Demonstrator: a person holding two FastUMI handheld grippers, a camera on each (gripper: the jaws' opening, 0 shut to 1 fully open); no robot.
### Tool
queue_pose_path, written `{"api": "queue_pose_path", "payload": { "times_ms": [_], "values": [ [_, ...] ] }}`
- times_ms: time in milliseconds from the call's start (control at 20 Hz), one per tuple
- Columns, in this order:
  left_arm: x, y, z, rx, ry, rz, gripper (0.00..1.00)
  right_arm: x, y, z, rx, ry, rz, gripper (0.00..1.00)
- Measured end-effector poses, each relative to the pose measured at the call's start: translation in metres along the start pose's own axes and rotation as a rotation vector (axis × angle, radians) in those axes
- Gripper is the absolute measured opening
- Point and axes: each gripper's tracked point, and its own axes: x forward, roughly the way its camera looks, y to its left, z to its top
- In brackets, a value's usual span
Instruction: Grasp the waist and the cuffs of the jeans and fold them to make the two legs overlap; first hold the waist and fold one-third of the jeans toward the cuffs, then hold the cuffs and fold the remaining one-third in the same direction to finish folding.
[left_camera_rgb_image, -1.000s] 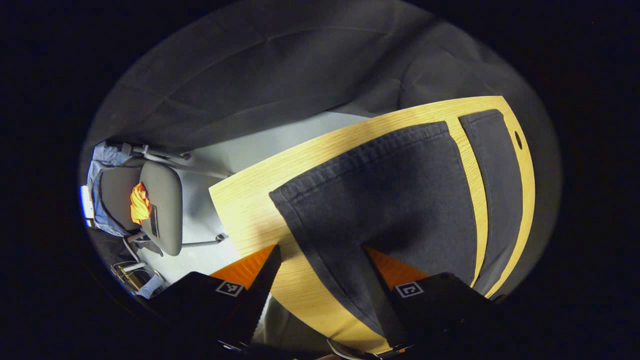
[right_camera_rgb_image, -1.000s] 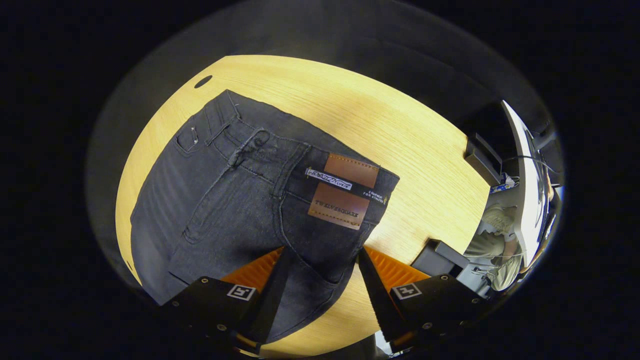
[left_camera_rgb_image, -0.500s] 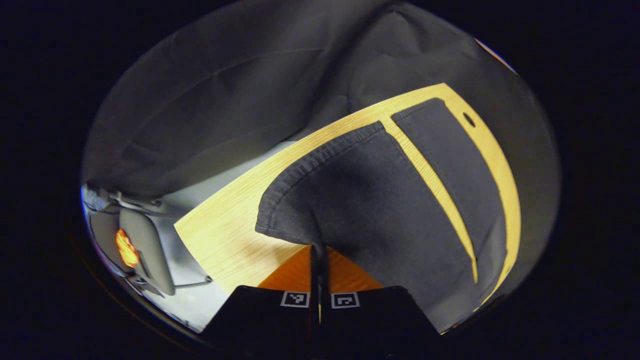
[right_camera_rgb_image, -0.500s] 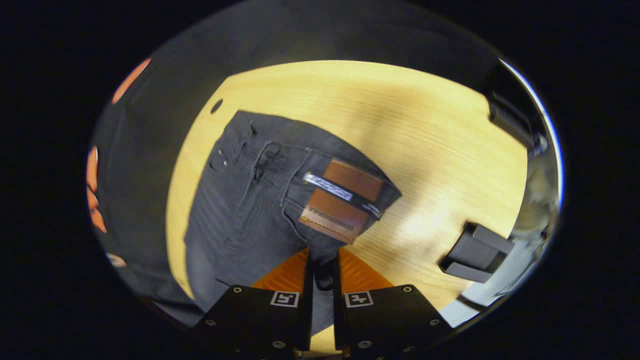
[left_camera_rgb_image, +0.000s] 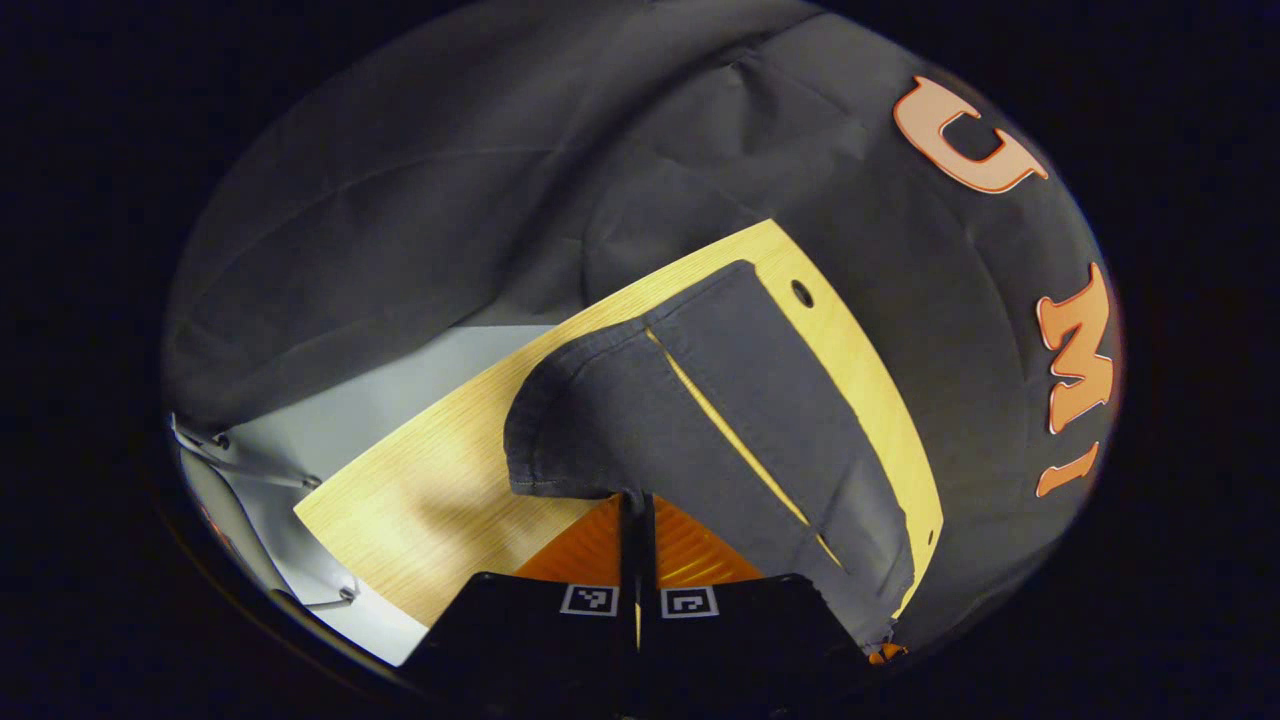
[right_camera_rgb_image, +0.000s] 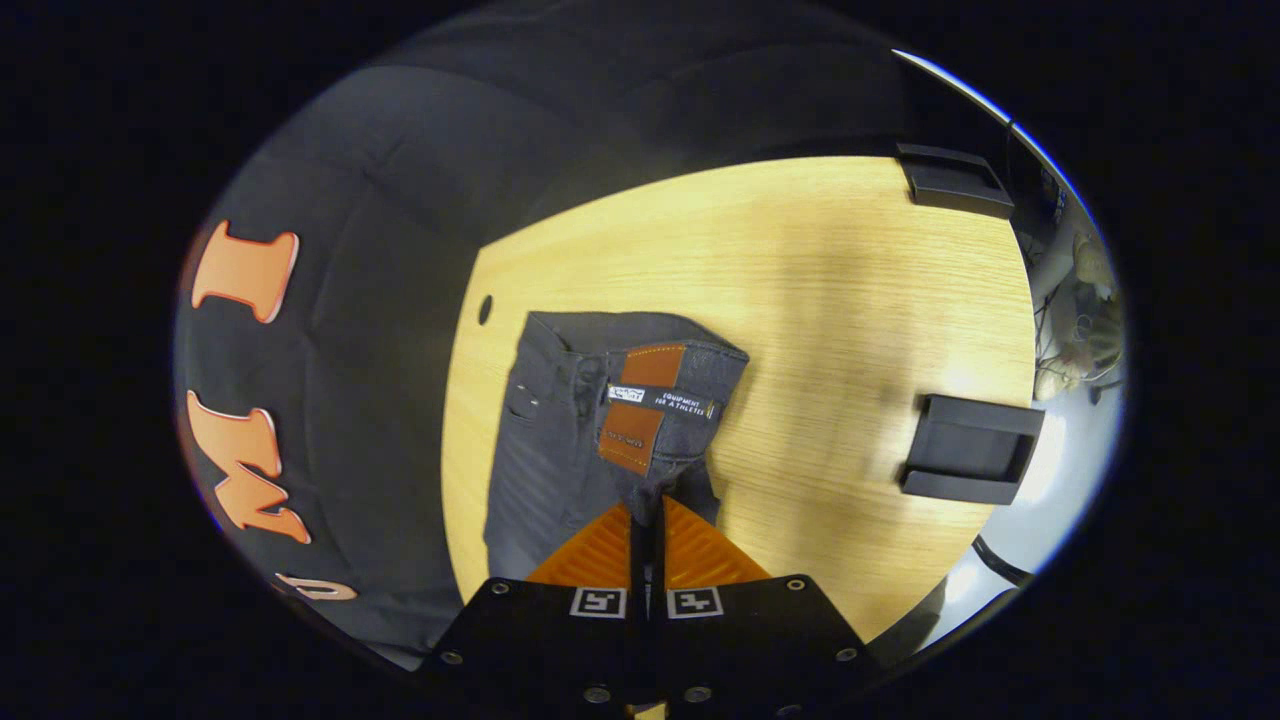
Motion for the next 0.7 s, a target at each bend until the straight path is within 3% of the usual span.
{"api": "queue_pose_path", "payload": {
  "times_ms": [50,200,500,700],
  "values": [
    [0.000,-0.004,0.002,0.006,0.005,-0.014,0.01,-0.005,0.009,-0.004,0.013,0.013,0.017,0.01],
    [0.002,-0.012,0.007,0.042,0.037,-0.052,0.01,-0.014,0.010,-0.006,-0.059,-0.036,-0.037,0.00],
    [-0.007,-0.043,0.041,0.062,0.023,-0.122,0.01,-0.034,0.050,-0.002,-0.101,-0.142,0.021,0.01],
    [0.005,-0.055,0.056,0.082,-0.003,-0.101,0.01,-0.026,0.054,-0.002,-0.065,-0.051,0.049,0.01]
  ]
}}
